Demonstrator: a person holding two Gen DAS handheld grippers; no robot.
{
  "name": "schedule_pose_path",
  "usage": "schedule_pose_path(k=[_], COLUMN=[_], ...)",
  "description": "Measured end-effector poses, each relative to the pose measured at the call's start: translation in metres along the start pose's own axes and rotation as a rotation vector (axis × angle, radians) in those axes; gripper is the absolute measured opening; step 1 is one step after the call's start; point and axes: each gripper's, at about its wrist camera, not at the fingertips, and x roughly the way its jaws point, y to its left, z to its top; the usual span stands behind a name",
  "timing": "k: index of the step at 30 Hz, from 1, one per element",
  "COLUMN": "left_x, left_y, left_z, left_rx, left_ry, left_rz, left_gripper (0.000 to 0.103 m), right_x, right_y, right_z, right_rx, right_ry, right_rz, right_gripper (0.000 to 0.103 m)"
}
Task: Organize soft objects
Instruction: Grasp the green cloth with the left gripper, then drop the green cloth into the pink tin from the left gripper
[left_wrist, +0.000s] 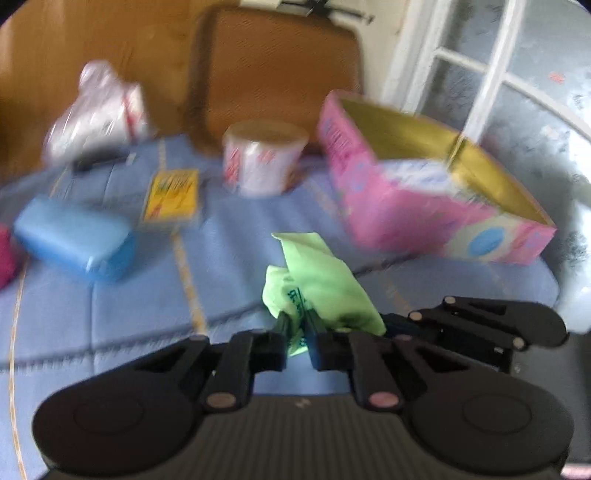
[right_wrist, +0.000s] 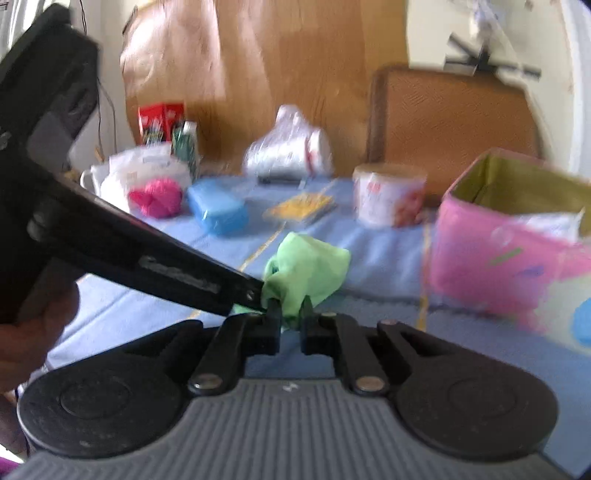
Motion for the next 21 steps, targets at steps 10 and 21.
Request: schedule_pose_path(k=[10,21], left_x=[0.032,0.042], left_y=[-0.087,-0.076], left_z=[0.078,0.088], left_rx=[0.149,0.051], left_ry=[-0.117,-0.16], left_rz=[-0.101,-0.006], left_gripper=[0.012,0.056], right_x=[-0.047,-0.007], right_y=[-0.073,-0.165], right_z=[0.034,0.057], right_rx=[0.11,0.269], right_ry=[-0.212,0.008], right_rz=[-0.289,-0.48], right_gripper=[0.012,0.049])
